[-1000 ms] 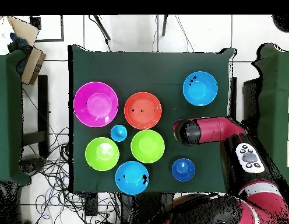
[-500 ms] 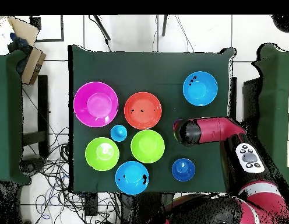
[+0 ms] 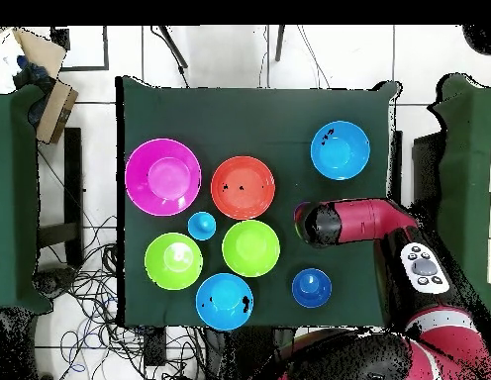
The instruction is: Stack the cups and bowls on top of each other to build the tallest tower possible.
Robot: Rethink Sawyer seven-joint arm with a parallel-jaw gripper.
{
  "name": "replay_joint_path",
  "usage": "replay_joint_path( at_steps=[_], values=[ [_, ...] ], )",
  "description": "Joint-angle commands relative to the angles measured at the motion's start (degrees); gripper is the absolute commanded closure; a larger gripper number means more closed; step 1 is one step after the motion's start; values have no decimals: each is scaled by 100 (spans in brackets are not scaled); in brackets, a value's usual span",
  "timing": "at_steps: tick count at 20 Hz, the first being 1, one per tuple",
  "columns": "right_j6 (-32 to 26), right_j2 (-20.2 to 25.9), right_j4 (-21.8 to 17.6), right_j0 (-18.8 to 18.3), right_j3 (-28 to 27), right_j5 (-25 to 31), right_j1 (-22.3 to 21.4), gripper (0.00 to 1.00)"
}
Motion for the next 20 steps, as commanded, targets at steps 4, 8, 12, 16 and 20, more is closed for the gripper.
replay_joint_path(
  at_steps=[4,8,12,16,20],
  values=[
    [-429,220,-457,60,200,-281,248,0],
    [-460,229,-471,55,202,-287,245,0],
    [-479,234,-474,54,188,-274,252,0],
    [-506,241,-496,54,185,-288,257,0],
    [-528,246,-502,50,185,-283,257,0]
  ],
)
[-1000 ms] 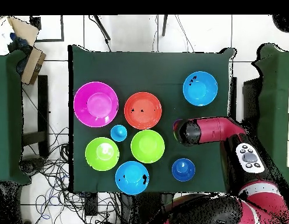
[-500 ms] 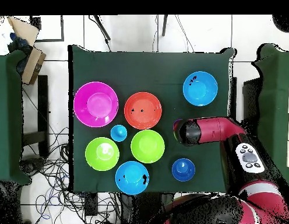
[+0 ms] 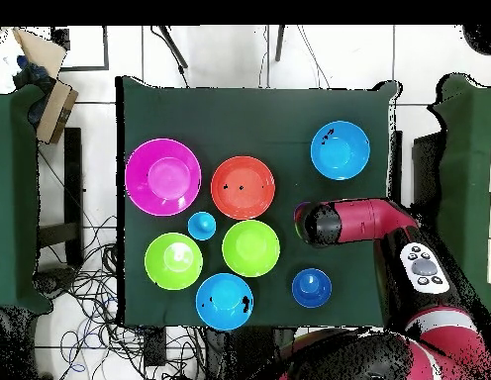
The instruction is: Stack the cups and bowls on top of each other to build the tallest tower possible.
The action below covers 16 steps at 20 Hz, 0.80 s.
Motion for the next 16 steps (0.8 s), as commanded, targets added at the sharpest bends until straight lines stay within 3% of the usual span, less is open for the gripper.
replay_joint_path(
  at_steps=[1,16],
  values=[
    [-555,256,-507,45,180,-276,261,0],
    [-666,299,-505,19,135,-213,288,0]
  ],
)
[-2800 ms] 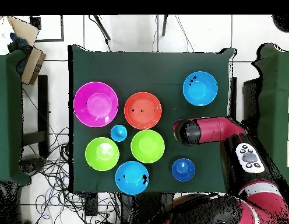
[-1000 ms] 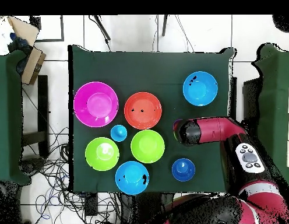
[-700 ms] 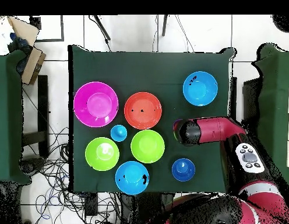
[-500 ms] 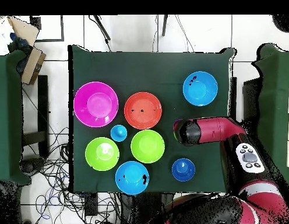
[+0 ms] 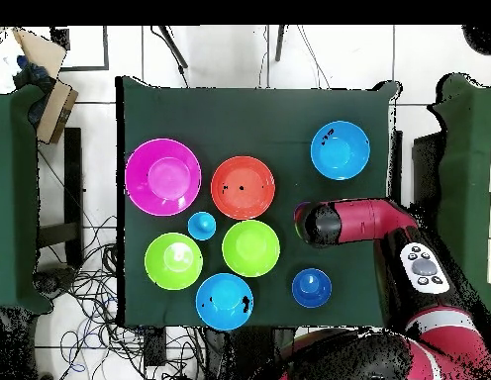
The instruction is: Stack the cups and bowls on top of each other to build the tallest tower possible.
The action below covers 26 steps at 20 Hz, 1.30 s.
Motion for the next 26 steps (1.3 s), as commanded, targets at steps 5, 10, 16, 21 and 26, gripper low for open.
replay_joint_path(
  at_steps=[5,10,16,21,26],
  values=[
    [-653,295,-494,19,128,-204,292,0],
    [-644,292,-490,20,125,-202,293,0],
    [-643,293,-487,24,118,-196,297,0],
    [-617,279,-482,29,124,-196,295,0],
    [-545,261,-454,33,130,-206,288,0]
  ],
)
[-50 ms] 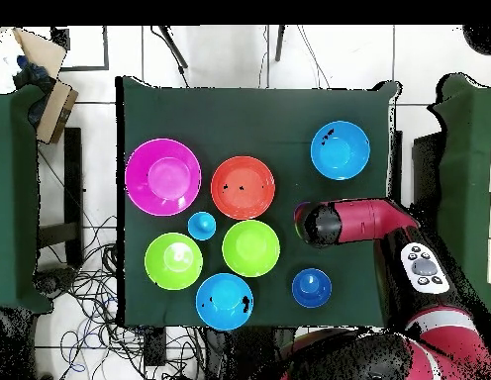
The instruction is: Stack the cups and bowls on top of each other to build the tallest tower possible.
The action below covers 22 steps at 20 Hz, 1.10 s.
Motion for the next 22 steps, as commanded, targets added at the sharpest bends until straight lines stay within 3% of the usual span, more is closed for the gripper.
replay_joint_path(
  at_steps=[1,4,5,16,22],
  values=[
    [-493,246,-445,37,135,-228,288,0],
    [-508,253,-449,36,131,-229,287,0],
    [-520,259,-455,35,129,-234,287,100],
    [-572,306,-476,-6,147,-277,286,100],
    [-944,489,-457,-84,105,-109,264,100]
  ],
)
